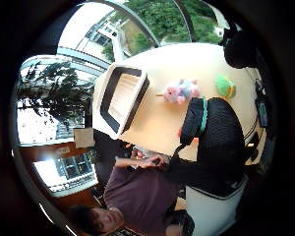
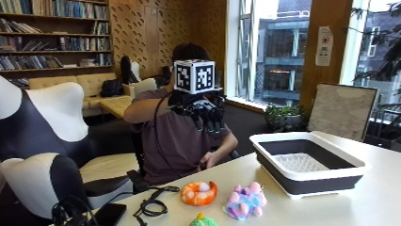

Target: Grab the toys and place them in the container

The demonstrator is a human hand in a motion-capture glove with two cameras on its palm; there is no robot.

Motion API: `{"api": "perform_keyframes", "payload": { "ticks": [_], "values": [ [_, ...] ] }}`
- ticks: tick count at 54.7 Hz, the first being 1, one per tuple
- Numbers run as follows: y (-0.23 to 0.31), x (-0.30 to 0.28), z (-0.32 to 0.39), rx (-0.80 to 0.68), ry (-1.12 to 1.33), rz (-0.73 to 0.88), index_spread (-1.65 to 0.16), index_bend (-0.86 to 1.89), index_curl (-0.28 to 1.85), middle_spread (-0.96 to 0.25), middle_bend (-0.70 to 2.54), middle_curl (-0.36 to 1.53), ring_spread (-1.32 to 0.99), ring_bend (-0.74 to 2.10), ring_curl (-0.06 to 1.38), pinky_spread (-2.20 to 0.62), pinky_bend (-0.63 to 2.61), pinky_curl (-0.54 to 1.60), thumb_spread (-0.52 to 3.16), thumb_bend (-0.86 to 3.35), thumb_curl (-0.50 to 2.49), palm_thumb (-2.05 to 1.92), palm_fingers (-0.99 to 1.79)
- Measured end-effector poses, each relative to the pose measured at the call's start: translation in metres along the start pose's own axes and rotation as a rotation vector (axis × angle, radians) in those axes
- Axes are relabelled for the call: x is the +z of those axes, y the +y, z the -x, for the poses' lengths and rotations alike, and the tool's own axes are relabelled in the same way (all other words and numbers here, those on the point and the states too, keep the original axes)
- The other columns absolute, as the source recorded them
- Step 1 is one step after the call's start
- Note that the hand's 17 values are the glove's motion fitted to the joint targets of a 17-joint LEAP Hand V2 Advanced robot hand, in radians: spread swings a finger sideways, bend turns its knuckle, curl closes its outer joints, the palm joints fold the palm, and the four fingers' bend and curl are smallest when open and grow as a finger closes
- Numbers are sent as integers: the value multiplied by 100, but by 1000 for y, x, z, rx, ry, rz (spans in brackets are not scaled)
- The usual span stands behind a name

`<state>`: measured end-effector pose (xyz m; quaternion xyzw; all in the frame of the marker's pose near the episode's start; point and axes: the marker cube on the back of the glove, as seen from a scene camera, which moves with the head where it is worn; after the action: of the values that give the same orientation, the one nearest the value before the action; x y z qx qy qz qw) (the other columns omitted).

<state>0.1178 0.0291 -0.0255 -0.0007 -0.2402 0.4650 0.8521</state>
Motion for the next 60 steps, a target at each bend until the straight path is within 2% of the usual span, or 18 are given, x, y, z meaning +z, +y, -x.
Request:
{"api": "perform_keyframes", "payload": {
  "ticks": [2,7,8,10,24,30,31,32,45,56,60],
  "values": [
    [-8,-7,-6,86,-43,0,-12,31,12,-11,26,6,-12,34,10,-8,43,14,74,15,4,14,54],
    [-13,-8,-8,98,-45,3,-16,29,16,-15,28,10,-16,35,12,-10,43,18,106,18,7,14,51],
    [-15,-8,-8,99,-43,4,-17,32,18,-14,17,7,-16,38,14,-10,46,19,111,19,8,14,46],
    [-19,-7,-9,102,-38,8,-18,33,20,-14,17,8,-17,39,15,-10,47,20,120,19,10,13,44],
    [-42,3,-13,114,-33,44,-22,34,27,-14,19,14,-21,46,18,-10,49,24,155,21,18,7,37],
    [-56,9,-19,136,-17,69,-23,34,30,-14,13,16,-22,47,19,-9,50,26,160,20,21,4,30],
    [-59,11,-20,142,-16,77,-23,30,29,-16,27,20,-22,44,19,-8,48,26,160,20,21,4,34],
    [-62,13,-22,148,-17,85,-23,28,29,-17,28,20,-21,44,19,-8,49,26,160,20,21,3,32],
    [-102,60,-67,301,-17,150,-25,11,27,-15,16,23,-11,41,20,1,76,35,156,11,22,-4,3],
    [-120,160,-105,456,-48,267,-23,-3,17,-5,13,22,-3,56,24,3,112,43,146,-1,22,-6,-17],
    [-122,191,-113,513,-76,330,-22,0,14,-2,14,22,-1,61,26,3,118,45,142,-4,22,-6,-20]
  ]
}}
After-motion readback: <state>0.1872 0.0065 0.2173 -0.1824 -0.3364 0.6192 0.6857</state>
